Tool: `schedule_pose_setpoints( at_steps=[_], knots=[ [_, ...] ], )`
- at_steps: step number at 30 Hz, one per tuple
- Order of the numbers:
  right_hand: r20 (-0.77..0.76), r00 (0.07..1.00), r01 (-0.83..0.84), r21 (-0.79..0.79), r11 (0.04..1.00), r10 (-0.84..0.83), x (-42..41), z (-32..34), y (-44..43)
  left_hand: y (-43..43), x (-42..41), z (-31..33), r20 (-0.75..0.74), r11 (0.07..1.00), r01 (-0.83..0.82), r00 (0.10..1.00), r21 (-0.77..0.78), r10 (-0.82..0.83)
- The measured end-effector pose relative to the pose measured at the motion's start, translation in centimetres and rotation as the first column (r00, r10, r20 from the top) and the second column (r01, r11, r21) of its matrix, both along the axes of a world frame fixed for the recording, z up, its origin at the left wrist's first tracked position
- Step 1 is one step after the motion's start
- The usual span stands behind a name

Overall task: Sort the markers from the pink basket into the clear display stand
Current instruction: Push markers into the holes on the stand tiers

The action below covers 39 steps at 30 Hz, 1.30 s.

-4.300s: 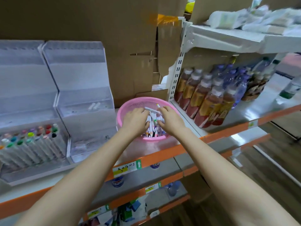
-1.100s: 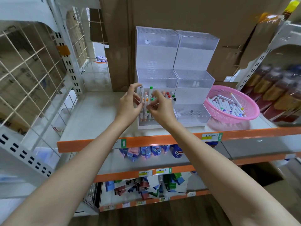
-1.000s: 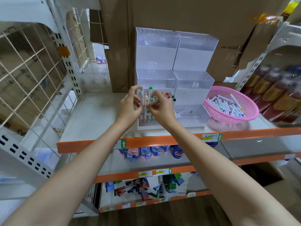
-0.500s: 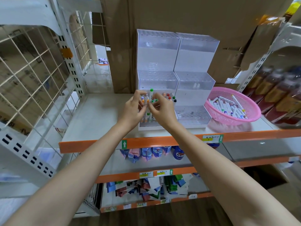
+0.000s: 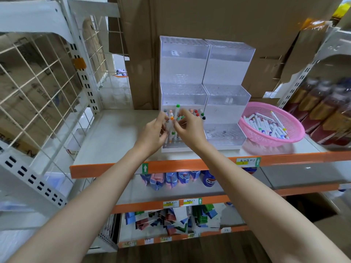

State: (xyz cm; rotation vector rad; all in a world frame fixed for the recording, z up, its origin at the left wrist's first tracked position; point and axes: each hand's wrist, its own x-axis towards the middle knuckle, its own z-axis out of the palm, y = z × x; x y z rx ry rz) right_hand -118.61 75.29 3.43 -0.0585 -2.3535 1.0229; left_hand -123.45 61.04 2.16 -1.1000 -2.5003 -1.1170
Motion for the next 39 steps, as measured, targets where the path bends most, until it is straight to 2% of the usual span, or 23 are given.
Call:
schedule_pose_setpoints(
  at_steps=[3, 7, 12, 14, 21, 29, 39],
  knots=[
    [0.001, 1.000, -0.003, 0.031, 1.000, 0.003, 0.0, -0.2, 0.0, -0.1, -0.2, 0.2, -0.046, 0.999, -0.021, 0.999, -0.035, 0.019],
    [0.028, 0.999, -0.023, 0.080, 0.997, 0.021, 0.0, -0.2, 0.0, -0.1, 0.1, 1.1, -0.194, 0.989, -0.071, 0.980, -0.126, 0.045],
    [0.080, 0.996, -0.052, 0.133, 0.990, 0.042, 0.2, 0.2, -0.4, -0.7, 0.3, 1.5, -0.466, 0.953, -0.206, 0.881, -0.221, 0.082],
    [0.078, 0.996, -0.061, 0.150, 0.987, 0.050, 0.2, 0.3, -0.5, -1.0, 0.2, 1.3, -0.507, 0.949, -0.226, 0.858, -0.221, 0.086],
    [0.018, 0.999, -0.029, 0.189, 0.982, 0.026, 0.4, 0.3, -0.9, -1.5, 0.4, 0.9, -0.512, 0.957, -0.217, 0.854, -0.193, 0.090],
    [-0.038, 0.999, 0.025, 0.170, 0.985, -0.018, 0.6, 0.9, -0.9, -2.1, 0.3, 0.3, -0.395, 0.890, -0.167, 0.918, -0.425, -0.017],
    [0.047, 0.999, -0.020, 0.305, 0.952, 0.006, 0.2, 0.0, -0.8, -2.8, 0.2, 0.6, -0.383, 0.860, -0.141, 0.921, -0.491, -0.067]
  ],
)
